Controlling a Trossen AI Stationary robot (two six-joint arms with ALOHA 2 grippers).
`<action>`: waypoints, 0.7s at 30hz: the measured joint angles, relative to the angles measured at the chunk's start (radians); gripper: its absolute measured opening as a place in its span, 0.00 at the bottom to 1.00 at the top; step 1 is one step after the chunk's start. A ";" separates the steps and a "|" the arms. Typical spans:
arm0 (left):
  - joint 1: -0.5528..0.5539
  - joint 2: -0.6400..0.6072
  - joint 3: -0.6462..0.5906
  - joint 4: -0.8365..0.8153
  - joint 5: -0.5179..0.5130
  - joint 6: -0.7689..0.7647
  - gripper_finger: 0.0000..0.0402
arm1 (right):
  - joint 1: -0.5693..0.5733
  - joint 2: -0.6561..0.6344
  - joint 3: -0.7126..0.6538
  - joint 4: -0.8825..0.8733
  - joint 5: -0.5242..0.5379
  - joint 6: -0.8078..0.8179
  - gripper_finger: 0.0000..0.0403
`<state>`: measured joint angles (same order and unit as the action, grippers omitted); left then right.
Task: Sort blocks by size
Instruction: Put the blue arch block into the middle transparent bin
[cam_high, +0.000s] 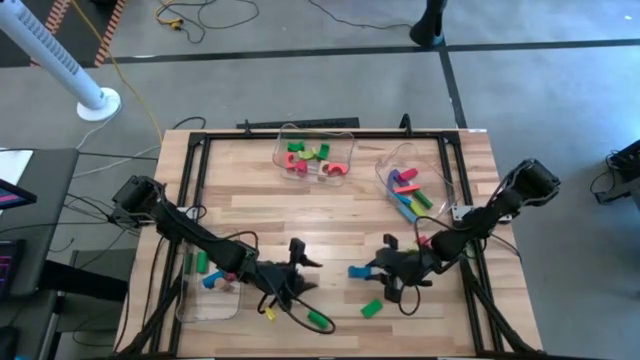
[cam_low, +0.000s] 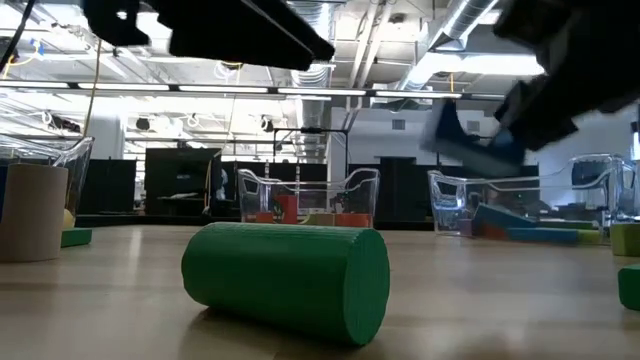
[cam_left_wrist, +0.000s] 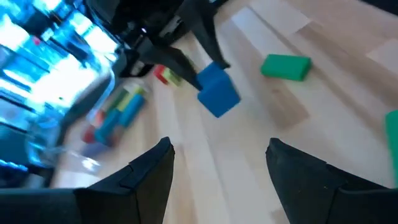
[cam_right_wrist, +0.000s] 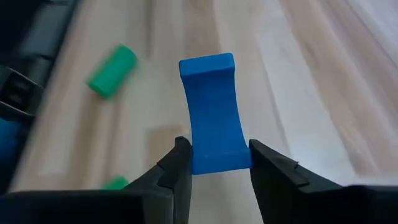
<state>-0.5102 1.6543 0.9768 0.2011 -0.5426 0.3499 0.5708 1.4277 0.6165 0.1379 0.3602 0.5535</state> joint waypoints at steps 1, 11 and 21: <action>0.000 0.000 0.000 0.011 -0.007 0.033 0.61 | -0.005 0.000 0.006 0.022 -0.004 -0.006 0.39; 0.001 0.000 0.000 0.123 -0.007 0.309 0.61 | -0.038 0.000 0.068 0.108 -0.021 -0.040 0.41; 0.008 0.000 0.000 0.218 0.043 0.462 0.61 | -0.075 0.000 0.125 0.112 -0.075 -0.090 0.41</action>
<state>-0.5022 1.6543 0.9768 0.4196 -0.4995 0.8117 0.4959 1.4277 0.7412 0.2503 0.2850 0.4635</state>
